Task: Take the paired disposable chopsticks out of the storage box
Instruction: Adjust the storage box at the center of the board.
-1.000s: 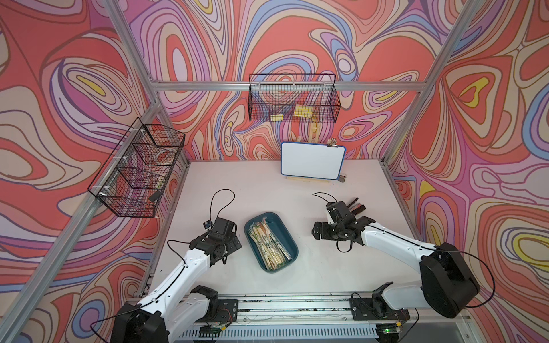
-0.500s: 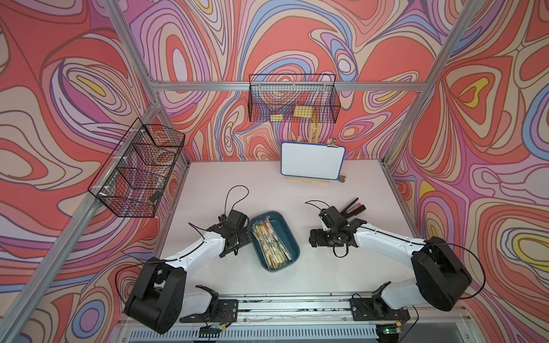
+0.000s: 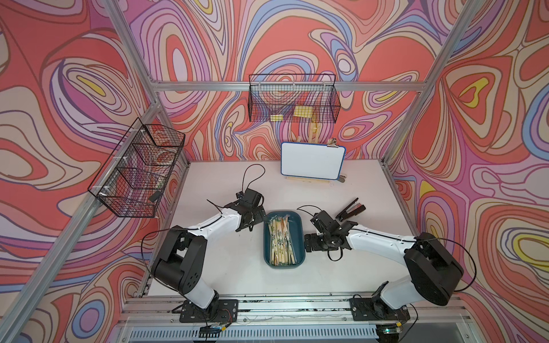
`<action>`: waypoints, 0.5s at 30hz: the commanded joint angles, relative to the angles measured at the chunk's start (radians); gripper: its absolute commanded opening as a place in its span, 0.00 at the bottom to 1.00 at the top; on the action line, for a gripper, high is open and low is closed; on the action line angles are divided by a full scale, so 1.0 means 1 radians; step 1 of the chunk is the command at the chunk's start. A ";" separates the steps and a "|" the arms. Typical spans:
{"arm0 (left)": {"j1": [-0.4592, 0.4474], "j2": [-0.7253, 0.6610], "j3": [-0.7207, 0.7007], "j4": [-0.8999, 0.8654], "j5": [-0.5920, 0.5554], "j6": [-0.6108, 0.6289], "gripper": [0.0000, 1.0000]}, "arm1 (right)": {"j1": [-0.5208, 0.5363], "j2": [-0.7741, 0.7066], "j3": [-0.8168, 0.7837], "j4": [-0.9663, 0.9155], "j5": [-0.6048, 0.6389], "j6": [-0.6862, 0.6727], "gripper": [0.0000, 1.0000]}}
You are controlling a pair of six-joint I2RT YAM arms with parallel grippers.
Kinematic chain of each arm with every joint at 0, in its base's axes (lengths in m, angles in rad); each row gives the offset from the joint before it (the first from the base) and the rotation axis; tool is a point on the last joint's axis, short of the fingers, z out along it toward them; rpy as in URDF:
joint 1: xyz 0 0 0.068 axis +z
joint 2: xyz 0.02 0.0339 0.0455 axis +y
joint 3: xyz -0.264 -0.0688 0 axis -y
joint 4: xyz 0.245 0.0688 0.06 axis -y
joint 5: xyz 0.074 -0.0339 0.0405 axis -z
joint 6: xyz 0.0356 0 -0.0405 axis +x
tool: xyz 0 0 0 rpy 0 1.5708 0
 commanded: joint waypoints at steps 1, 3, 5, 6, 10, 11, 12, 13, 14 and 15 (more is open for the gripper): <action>-0.005 -0.026 0.017 -0.097 -0.104 0.069 1.00 | 0.040 0.009 0.039 0.014 0.010 0.026 0.91; -0.003 -0.056 0.014 -0.129 -0.144 0.084 1.00 | 0.047 0.009 0.051 0.008 0.004 0.032 0.91; 0.002 -0.093 0.008 -0.163 -0.173 0.092 1.00 | 0.047 -0.004 0.055 -0.007 0.022 0.036 0.91; 0.003 -0.112 0.004 -0.177 -0.183 0.093 1.00 | 0.048 -0.009 0.057 -0.022 0.040 0.036 0.91; 0.003 -0.195 -0.014 -0.232 -0.205 0.101 1.00 | 0.048 -0.053 0.087 -0.125 0.138 0.035 0.91; 0.003 -0.216 -0.024 -0.238 -0.202 0.097 1.00 | 0.048 -0.071 0.098 -0.140 0.144 0.034 0.91; 0.004 -0.236 -0.035 -0.240 -0.196 0.094 1.00 | 0.048 -0.087 0.109 -0.149 0.142 0.035 0.90; 0.003 -0.256 -0.048 -0.239 -0.186 0.091 1.00 | 0.047 -0.104 0.124 -0.156 0.132 0.034 0.89; 0.003 -0.272 -0.059 -0.237 -0.176 0.088 1.00 | 0.048 -0.118 0.141 -0.156 0.116 0.031 0.88; 0.003 -0.292 -0.072 -0.234 -0.167 0.083 1.00 | 0.047 -0.130 0.158 -0.151 0.093 0.028 0.87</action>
